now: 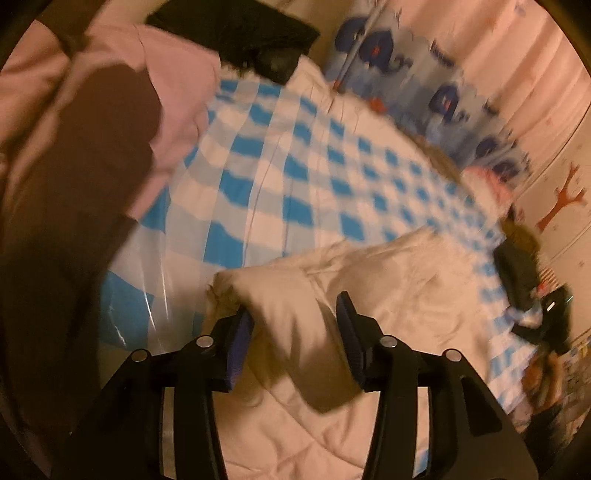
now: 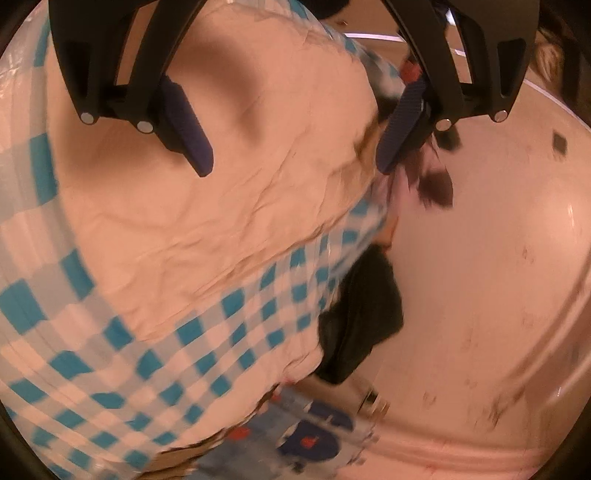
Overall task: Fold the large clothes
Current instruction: 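Lower the cream jacket onto the bed and open both tools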
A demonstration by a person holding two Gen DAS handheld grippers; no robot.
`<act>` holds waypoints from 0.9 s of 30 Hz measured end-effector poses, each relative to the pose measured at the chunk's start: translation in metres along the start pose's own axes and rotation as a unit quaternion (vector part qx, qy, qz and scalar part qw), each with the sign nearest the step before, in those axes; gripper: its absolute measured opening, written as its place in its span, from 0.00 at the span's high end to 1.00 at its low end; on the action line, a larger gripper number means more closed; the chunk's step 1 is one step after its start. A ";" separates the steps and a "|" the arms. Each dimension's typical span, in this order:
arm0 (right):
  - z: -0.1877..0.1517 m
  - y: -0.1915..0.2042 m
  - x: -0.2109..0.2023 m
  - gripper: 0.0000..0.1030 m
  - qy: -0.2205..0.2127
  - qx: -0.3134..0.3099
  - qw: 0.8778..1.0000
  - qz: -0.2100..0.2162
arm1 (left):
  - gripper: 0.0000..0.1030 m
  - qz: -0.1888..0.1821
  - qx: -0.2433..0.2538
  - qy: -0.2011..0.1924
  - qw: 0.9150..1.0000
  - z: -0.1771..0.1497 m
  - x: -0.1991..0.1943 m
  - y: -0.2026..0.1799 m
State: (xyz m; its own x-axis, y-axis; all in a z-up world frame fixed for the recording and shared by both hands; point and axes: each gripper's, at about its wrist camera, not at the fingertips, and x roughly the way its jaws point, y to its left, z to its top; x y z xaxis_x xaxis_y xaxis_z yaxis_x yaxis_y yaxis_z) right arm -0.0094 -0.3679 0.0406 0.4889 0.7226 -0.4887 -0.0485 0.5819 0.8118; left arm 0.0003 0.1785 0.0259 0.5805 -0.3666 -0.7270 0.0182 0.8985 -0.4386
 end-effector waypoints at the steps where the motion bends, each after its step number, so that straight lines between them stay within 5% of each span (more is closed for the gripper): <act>1: -0.003 0.003 0.004 0.16 0.004 -0.006 1.000 -0.002 | 0.47 0.004 -0.010 -0.017 1.000 0.003 -0.007 0.003; 2: -0.007 0.008 0.009 0.16 0.010 -0.013 1.000 -0.004 | 0.38 0.026 -0.022 -0.051 0.998 0.006 -0.022 0.008; 6: -0.016 0.019 0.027 0.16 0.023 -0.028 0.999 -0.014 | 0.36 0.038 -0.026 -0.083 0.995 0.011 -0.046 0.009; 10: -0.023 0.031 0.046 0.16 0.021 -0.086 0.993 -0.076 | 0.32 0.047 0.109 -0.082 0.990 -0.010 -0.037 -0.048; 15: -0.029 0.045 0.099 0.16 0.034 -0.205 0.961 -0.183 | 0.32 0.025 0.230 -0.042 0.972 -0.043 0.040 -0.131; 18: -0.032 0.043 0.151 0.16 0.055 -0.283 0.917 -0.275 | 0.32 0.028 0.282 -0.025 0.959 -0.057 0.084 -0.176; 20: -0.029 0.036 0.174 0.15 0.061 -0.302 0.901 -0.305 | 0.32 0.044 0.301 0.000 0.953 -0.054 0.124 -0.202; 24: 0.004 0.007 0.202 0.12 0.066 -0.244 0.911 -0.325 | 0.30 0.100 0.256 0.061 0.959 -0.029 0.198 -0.191; 27: 0.023 -0.018 0.220 0.07 0.099 -0.189 0.923 -0.320 | 0.27 0.083 0.190 0.099 0.973 -0.011 0.228 -0.160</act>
State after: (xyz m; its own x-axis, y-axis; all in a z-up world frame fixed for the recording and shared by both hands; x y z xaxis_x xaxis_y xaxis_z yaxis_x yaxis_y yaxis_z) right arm 0.1195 -0.2279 -0.0745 0.3553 0.2180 -0.9090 -0.1240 0.9748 0.1853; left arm 0.1208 -0.0516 -0.0759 0.4334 -0.2144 -0.8753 0.2584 0.9601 -0.1072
